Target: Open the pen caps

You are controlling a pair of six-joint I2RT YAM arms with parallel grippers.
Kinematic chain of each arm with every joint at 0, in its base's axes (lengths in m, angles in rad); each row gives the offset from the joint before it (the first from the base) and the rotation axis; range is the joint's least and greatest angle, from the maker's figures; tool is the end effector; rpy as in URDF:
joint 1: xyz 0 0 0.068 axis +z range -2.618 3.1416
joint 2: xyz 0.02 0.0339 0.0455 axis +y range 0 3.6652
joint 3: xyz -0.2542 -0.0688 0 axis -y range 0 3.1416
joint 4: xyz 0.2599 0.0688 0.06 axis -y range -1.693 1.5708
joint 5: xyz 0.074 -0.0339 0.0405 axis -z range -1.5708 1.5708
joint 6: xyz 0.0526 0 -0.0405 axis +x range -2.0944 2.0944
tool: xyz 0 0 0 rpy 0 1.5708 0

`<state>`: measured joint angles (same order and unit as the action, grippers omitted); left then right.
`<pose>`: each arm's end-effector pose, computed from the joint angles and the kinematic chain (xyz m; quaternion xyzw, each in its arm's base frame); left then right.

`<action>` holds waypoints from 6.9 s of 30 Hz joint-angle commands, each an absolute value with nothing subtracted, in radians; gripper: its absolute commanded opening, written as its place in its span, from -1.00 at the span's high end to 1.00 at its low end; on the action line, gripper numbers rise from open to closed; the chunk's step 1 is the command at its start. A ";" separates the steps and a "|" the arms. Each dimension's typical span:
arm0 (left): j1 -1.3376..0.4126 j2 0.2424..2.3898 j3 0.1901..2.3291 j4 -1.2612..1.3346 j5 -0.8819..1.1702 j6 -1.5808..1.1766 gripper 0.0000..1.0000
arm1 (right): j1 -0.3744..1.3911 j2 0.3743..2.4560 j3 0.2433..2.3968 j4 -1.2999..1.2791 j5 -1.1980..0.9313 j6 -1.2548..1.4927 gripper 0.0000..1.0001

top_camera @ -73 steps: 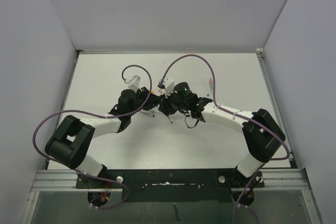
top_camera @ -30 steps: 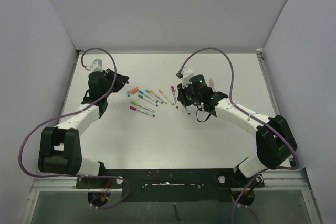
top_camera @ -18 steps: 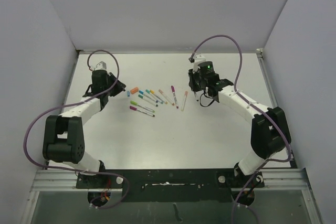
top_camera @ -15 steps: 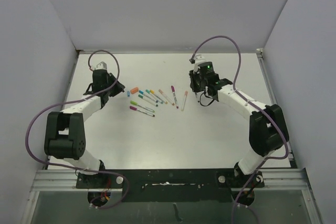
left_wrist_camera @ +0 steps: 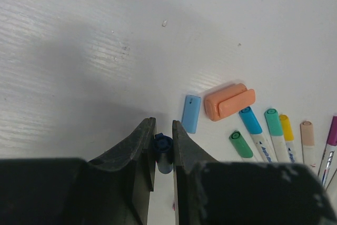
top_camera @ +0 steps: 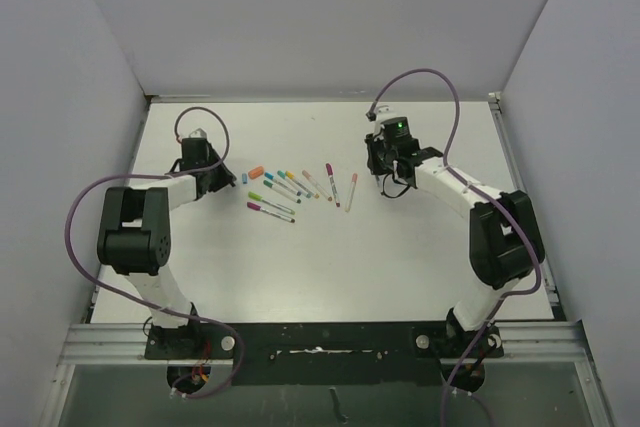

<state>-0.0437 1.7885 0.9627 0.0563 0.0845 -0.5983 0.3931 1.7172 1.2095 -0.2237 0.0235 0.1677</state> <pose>0.3854 -0.0213 0.1234 -0.2360 0.8894 -0.1599 0.3575 0.3770 0.1550 0.2065 -0.0979 0.9079 0.1024 0.3945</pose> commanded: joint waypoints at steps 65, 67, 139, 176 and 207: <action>-0.061 0.848 0.513 0.098 0.163 -0.769 -0.11 | 0.431 1.926 1.408 -0.228 0.185 0.157 -0.16; -0.074 0.839 0.500 0.107 0.165 -0.778 -0.12 | 0.468 1.910 1.386 -0.241 0.202 0.191 -0.16; -0.293 1.097 0.414 0.515 0.212 -0.892 -0.94 | 0.539 1.859 1.156 -0.139 0.145 0.294 1.00; -0.482 1.551 0.631 0.757 0.212 -0.938 -0.37 | 0.774 1.562 0.979 0.109 -0.163 0.144 1.00; -0.494 1.541 0.612 0.817 0.225 -0.972 1.00 | 0.781 1.586 1.003 0.121 -0.160 0.131 0.07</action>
<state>-0.4816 1.5375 0.5896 0.7319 0.2134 -0.9661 0.7742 1.5986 0.9646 0.0742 -0.1513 0.1406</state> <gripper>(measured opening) 0.133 0.466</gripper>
